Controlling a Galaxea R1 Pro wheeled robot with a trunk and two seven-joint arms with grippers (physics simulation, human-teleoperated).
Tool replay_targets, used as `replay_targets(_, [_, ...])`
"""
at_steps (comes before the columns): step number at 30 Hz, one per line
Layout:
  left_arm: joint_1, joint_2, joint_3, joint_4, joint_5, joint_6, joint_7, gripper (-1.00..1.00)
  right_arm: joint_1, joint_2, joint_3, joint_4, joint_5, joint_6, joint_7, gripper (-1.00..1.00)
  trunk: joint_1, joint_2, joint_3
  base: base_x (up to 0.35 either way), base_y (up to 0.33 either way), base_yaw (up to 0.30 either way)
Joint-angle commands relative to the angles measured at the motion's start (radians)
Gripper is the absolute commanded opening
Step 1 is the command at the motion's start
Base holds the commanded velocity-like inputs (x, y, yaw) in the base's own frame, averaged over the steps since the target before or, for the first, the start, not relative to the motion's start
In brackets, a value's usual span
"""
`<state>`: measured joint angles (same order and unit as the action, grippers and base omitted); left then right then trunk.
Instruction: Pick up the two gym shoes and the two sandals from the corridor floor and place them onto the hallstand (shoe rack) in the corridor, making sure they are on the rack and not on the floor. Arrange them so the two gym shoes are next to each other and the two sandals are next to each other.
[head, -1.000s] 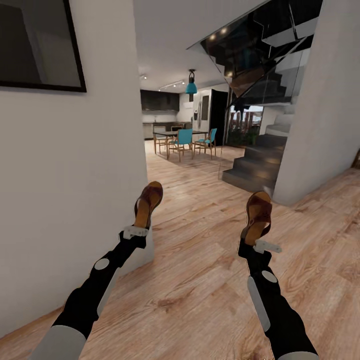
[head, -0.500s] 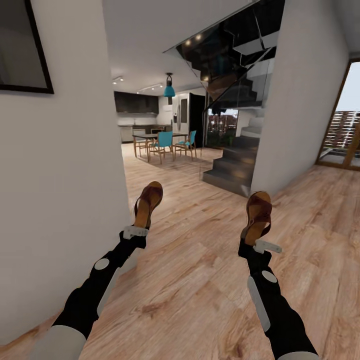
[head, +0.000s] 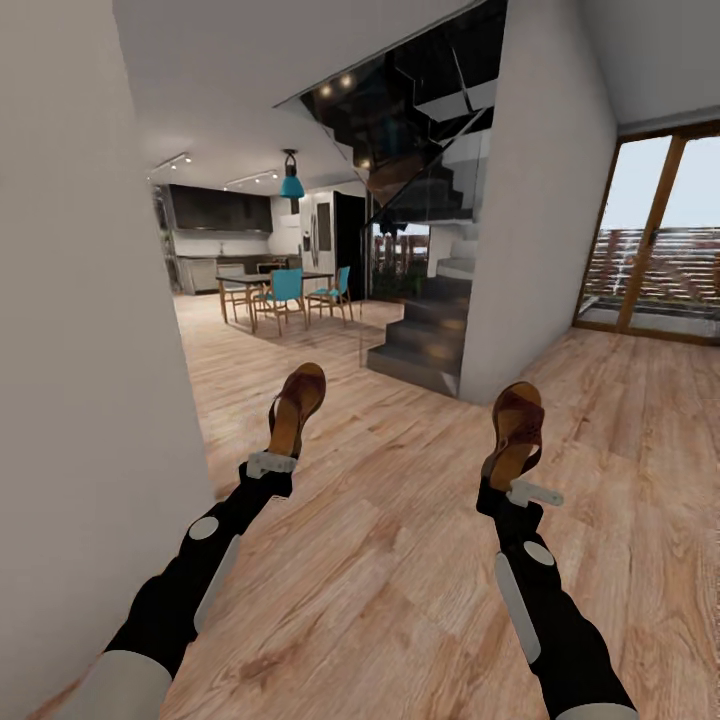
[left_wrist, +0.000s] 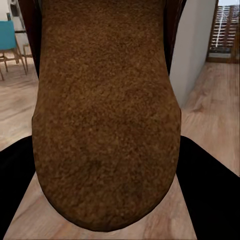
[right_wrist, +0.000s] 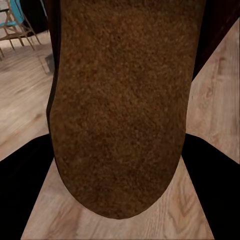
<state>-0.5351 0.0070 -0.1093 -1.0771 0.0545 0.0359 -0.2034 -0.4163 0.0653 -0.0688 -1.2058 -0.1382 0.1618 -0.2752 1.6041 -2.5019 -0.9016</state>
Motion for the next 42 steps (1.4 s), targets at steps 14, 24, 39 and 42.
replay_targets(14, [0.000, 0.001, -0.001, -0.001, 0.005, 0.003, -0.002, -1.00, -0.001, 0.001, 0.000, -0.001, -0.006, 0.004, -0.002, -1.00, 0.000, 0.000, 0.013, 0.345, 0.000, -0.267])
replay_targets(24, [0.000, 0.001, -0.001, -0.001, 0.005, 0.004, -0.002, -1.00, -0.001, 0.001, 0.000, -0.001, -0.006, 0.004, -0.003, -1.00, 0.000, 0.000, 0.019, 0.346, 0.000, -0.280])
replay_targets(39, [0.000, 0.001, -0.001, -0.001, 0.005, 0.003, -0.002, -1.00, -0.001, 0.001, 0.000, -0.001, -0.006, 0.004, -0.003, -1.00, 0.000, 0.000, 0.020, 0.346, -0.010, -0.300])
replay_targets(42, [0.000, 0.001, -0.001, -0.001, 0.006, 0.003, -0.002, -1.00, -0.001, 0.001, 0.000, -0.001, -0.006, 0.004, -0.003, -1.00, 0.000, 0.000, 0.020, 0.345, -0.107, -0.300])
